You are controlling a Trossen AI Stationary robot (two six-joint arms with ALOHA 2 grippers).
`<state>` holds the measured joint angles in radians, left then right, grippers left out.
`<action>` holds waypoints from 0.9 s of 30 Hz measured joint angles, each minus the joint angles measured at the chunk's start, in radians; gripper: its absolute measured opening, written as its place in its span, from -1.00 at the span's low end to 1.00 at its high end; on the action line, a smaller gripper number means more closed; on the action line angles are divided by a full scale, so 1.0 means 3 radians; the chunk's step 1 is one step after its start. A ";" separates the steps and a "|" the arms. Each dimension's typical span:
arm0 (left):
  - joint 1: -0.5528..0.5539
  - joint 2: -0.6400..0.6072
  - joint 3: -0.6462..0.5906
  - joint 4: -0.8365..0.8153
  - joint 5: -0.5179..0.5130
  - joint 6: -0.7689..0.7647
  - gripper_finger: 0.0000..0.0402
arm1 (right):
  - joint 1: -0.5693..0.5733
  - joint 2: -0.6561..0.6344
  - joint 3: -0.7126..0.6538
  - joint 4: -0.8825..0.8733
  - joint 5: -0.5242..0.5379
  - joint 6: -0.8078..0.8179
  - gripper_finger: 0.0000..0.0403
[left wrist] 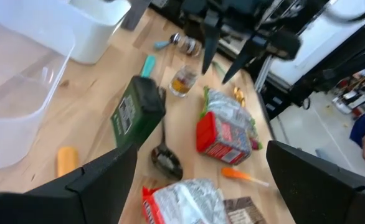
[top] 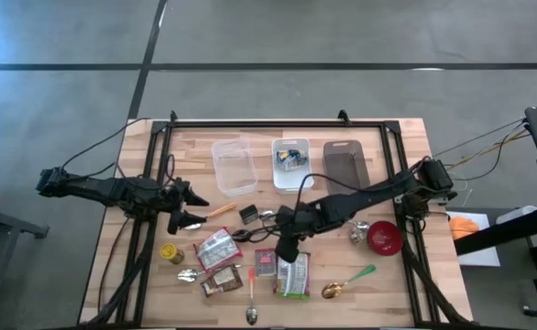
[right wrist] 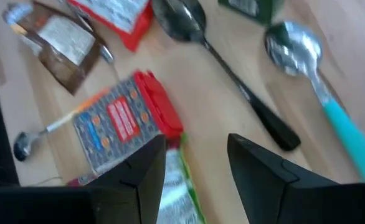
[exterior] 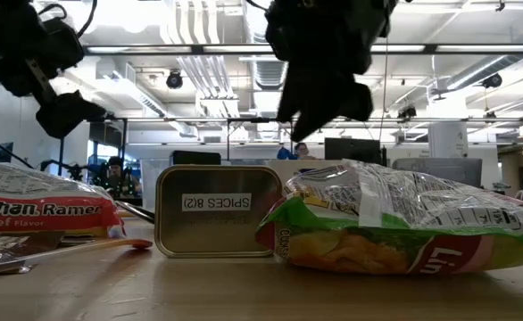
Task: Pick & Place Food Item
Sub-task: Put the left brown seasoning bottle into the black bin
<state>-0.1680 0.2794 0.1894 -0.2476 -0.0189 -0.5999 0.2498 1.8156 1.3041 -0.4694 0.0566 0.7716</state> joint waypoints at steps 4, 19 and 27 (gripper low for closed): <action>0.0000 0.0000 0.0000 -0.0170 0.0001 0.0000 0.81 | -0.0008 -0.0017 0.0000 0.0053 -0.0022 -0.0053 -0.16; 0.0000 -0.0001 0.0000 -0.0616 0.0001 -0.0001 0.81 | 0.0023 -0.0065 0.0131 -0.0619 0.0268 0.1112 -0.06; 0.0000 -0.0001 0.0000 -0.0616 0.0000 -0.0004 0.81 | 0.0080 -0.0032 0.0215 -0.0961 0.0413 0.1228 0.48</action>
<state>-0.1680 0.2790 0.1894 -0.4324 -0.0189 -0.6010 0.2737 1.8061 1.3685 -0.7578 0.1806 1.1401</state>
